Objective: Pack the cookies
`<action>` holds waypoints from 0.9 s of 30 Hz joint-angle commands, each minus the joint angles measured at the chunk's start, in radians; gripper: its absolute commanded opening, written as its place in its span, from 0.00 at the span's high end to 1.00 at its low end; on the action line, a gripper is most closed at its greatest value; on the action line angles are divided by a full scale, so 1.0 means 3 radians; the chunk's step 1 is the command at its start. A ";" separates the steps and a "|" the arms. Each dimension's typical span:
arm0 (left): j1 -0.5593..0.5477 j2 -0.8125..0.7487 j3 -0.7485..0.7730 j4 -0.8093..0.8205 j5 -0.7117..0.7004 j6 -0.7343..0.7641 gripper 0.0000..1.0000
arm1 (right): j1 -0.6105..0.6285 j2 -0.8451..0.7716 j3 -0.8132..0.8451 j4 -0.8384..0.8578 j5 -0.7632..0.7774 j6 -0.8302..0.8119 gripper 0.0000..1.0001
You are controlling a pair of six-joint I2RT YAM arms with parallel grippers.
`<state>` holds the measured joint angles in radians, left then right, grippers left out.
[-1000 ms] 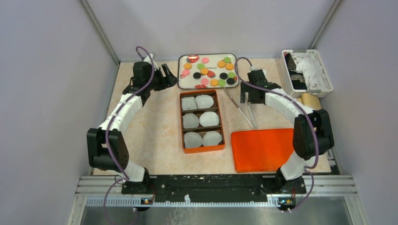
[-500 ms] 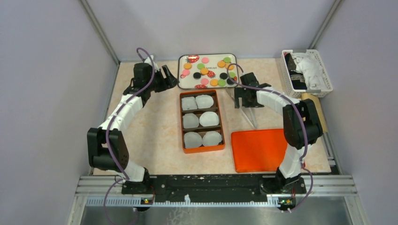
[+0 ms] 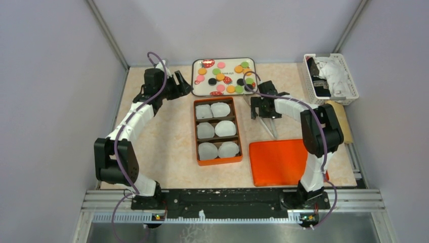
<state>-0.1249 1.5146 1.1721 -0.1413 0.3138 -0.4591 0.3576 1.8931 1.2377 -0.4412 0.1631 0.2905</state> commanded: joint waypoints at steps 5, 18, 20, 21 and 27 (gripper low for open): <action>-0.0003 0.0006 -0.0006 0.0160 0.0020 0.0002 0.23 | 0.0014 0.0230 0.0014 -0.0131 -0.0077 -0.0023 0.34; -0.0003 -0.0042 -0.0007 0.0148 0.0032 -0.0014 0.23 | 0.0098 -0.0217 0.0546 -0.0505 0.0118 -0.0162 0.68; -0.0003 -0.0044 -0.0006 0.0139 0.0032 -0.0014 0.23 | 0.0123 -0.0313 0.0671 -0.0568 0.0140 -0.0168 0.68; -0.0003 -0.0057 -0.0010 0.0139 0.0032 -0.0014 0.23 | 0.0130 -0.0365 0.0729 -0.0590 0.0145 -0.0173 0.68; -0.0003 -0.0066 -0.0031 0.0155 0.0040 -0.0014 0.23 | 0.0145 -0.0498 0.1087 -0.0712 0.0063 -0.0191 0.66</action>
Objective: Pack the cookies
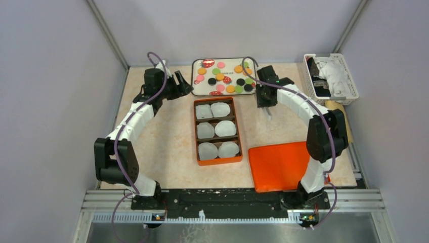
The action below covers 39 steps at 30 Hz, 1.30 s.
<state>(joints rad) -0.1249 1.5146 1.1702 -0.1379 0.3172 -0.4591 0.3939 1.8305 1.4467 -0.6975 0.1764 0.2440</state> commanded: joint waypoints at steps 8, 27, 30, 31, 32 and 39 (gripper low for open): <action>-0.0003 -0.0082 -0.0050 0.0174 0.0051 -0.0006 0.23 | 0.0027 0.0020 0.0848 0.0129 0.0002 -0.0048 0.62; -0.0003 -0.0036 0.0042 0.0117 -0.0097 0.0042 0.22 | 0.0057 0.0977 0.1747 0.0128 -0.0274 -0.0154 0.59; -0.0003 -0.0028 0.0042 0.0113 -0.0102 0.0042 0.22 | 0.0062 0.1002 0.1743 0.0139 -0.0327 -0.0165 0.52; -0.0003 -0.0024 0.0046 0.0116 -0.0099 0.0040 0.22 | 0.0063 0.1008 0.1745 0.0137 -0.0316 -0.0165 0.49; -0.0003 -0.0023 0.0047 0.0116 -0.0093 0.0038 0.22 | 0.0066 0.1016 0.1752 0.0137 -0.0304 -0.0164 0.48; -0.0003 -0.0022 0.0042 0.0126 -0.0076 0.0032 0.22 | 0.0068 0.1182 0.1881 0.0017 -0.0297 -0.0154 0.49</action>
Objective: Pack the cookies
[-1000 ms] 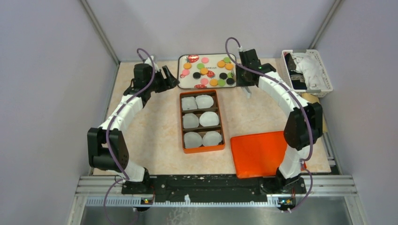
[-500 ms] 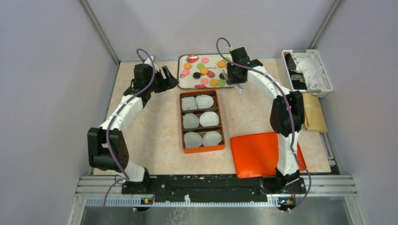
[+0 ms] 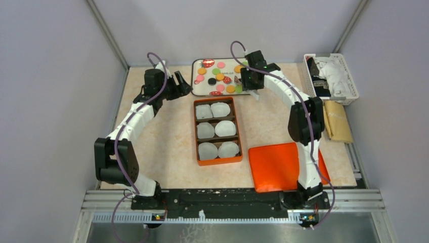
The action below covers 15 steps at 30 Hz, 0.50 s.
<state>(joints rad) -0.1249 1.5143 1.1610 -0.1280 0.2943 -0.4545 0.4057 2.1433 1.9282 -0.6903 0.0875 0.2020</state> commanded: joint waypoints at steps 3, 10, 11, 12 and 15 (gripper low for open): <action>-0.0003 -0.0021 0.0072 0.0094 0.0006 0.0017 0.22 | 0.0048 0.0244 0.0396 -0.0120 0.0068 -0.0021 0.53; -0.0003 -0.0029 0.0057 0.0096 0.0030 0.0012 0.22 | 0.0160 0.0623 0.0908 -0.0594 0.0414 -0.0133 0.54; -0.0003 -0.0034 0.0052 0.0094 0.0030 0.0012 0.22 | 0.0176 0.0632 0.0915 -0.0602 0.0485 -0.0139 0.54; -0.0003 -0.0036 0.0052 0.0094 0.0025 0.0012 0.22 | 0.0191 0.0628 0.0915 -0.0600 0.0542 -0.0141 0.55; -0.0003 -0.0054 0.0052 0.0090 0.0007 0.0024 0.22 | 0.0206 0.0551 0.0870 -0.0541 0.0590 -0.0132 0.65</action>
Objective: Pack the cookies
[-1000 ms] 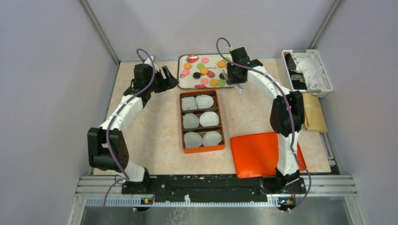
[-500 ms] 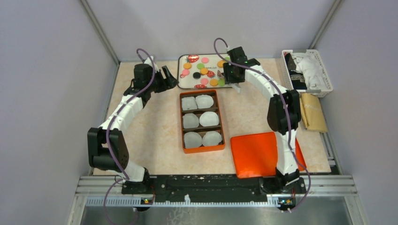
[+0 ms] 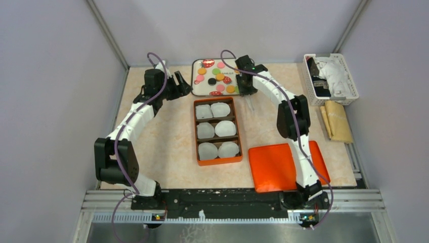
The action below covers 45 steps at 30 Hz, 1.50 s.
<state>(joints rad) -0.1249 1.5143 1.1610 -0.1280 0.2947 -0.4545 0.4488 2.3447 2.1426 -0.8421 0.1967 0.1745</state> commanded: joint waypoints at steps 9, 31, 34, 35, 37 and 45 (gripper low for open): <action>-0.0003 -0.0067 0.0032 0.0084 -0.0013 0.0022 0.22 | 0.0083 -0.0553 -0.0099 0.0217 0.0222 -0.0025 0.86; -0.0003 -0.0144 0.0033 0.0052 -0.0062 -0.0014 0.23 | 0.1339 -0.1993 -0.1623 0.0352 0.0074 0.0016 0.90; -0.0003 -0.0171 0.0030 0.0047 -0.0051 -0.0023 0.23 | 0.1483 -0.1907 -0.1570 0.0312 0.0096 0.0020 0.90; -0.0003 -0.0182 0.0027 0.0041 -0.0045 -0.0024 0.23 | 0.1492 -0.1859 -0.1549 0.0324 0.0104 0.0032 0.90; -0.0003 -0.0212 0.0022 0.0035 -0.0045 -0.0021 0.23 | 0.1490 -0.1794 -0.1501 0.0374 0.0111 0.0040 0.90; -0.0003 -0.0299 0.0026 -0.0012 -0.0143 0.0051 0.22 | 0.1490 -0.1414 -0.1206 0.0383 0.0068 -0.0021 0.90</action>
<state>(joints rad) -0.1249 1.4677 1.1610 -0.1429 0.2710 -0.4538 0.8951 1.8851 1.7096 -0.7712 0.2214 0.1757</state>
